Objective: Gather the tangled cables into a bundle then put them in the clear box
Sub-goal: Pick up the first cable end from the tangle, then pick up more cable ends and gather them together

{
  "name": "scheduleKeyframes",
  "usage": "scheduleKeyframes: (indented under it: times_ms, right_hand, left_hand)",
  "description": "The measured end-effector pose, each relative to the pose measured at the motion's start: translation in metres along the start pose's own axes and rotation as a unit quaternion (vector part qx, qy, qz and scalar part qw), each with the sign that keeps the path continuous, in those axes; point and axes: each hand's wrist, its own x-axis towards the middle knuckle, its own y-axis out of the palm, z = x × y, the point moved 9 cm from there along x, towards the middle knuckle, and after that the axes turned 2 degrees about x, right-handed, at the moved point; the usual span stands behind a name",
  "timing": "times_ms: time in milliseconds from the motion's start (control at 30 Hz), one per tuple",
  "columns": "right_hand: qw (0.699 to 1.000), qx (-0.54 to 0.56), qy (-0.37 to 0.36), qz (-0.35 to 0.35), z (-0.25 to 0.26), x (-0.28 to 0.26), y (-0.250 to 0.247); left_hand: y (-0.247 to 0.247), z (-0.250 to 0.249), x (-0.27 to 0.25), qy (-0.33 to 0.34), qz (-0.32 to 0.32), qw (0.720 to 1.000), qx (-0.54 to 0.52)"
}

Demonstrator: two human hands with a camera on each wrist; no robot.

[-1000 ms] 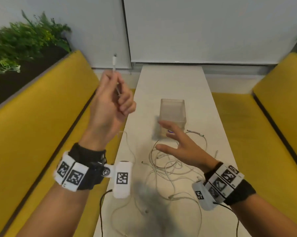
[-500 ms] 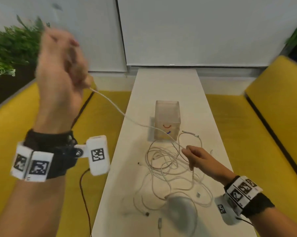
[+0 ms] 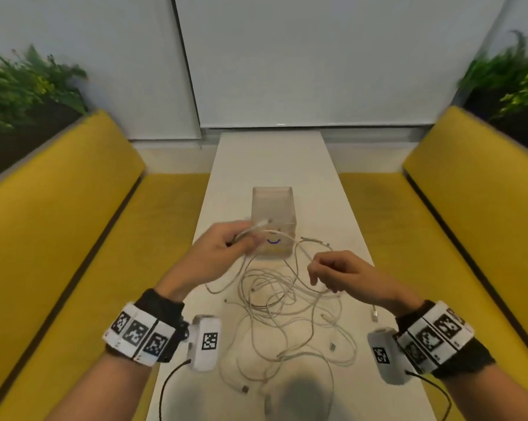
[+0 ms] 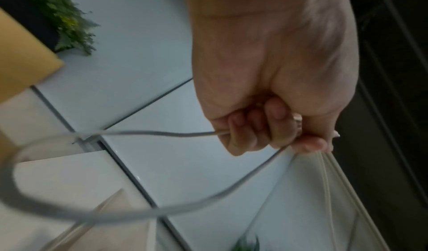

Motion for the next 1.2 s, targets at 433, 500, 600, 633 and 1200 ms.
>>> scheduleKeyframes:
  times_ms: [433,500,600,633,1200]
  right_hand:
    - [0.935,-0.061,0.292,0.192,-0.106,-0.11,-0.002]
    - [0.858,-0.189,0.363,0.31,-0.133,-0.127,0.019]
    - [0.798,-0.343,0.381,0.317,-0.177,-0.119,0.027]
    - [0.811,-0.367,0.356,0.283,-0.188,-0.105,0.028]
    - [0.951,-0.281,0.111,-0.068,-0.205,-0.027,0.015]
  left_hand:
    - [-0.077,0.005,-0.013,-0.028,0.051,0.995,-0.086]
    - [-0.056,0.015,-0.015,-0.074,0.094,0.984,-0.134]
    - [-0.032,0.04,-0.018,-0.182,0.114,0.962,-0.168]
    - [-0.022,0.047,-0.02,-0.214,0.123,0.954,-0.172]
    - [0.029,0.114,-0.058,-0.293,0.016,0.946,-0.137]
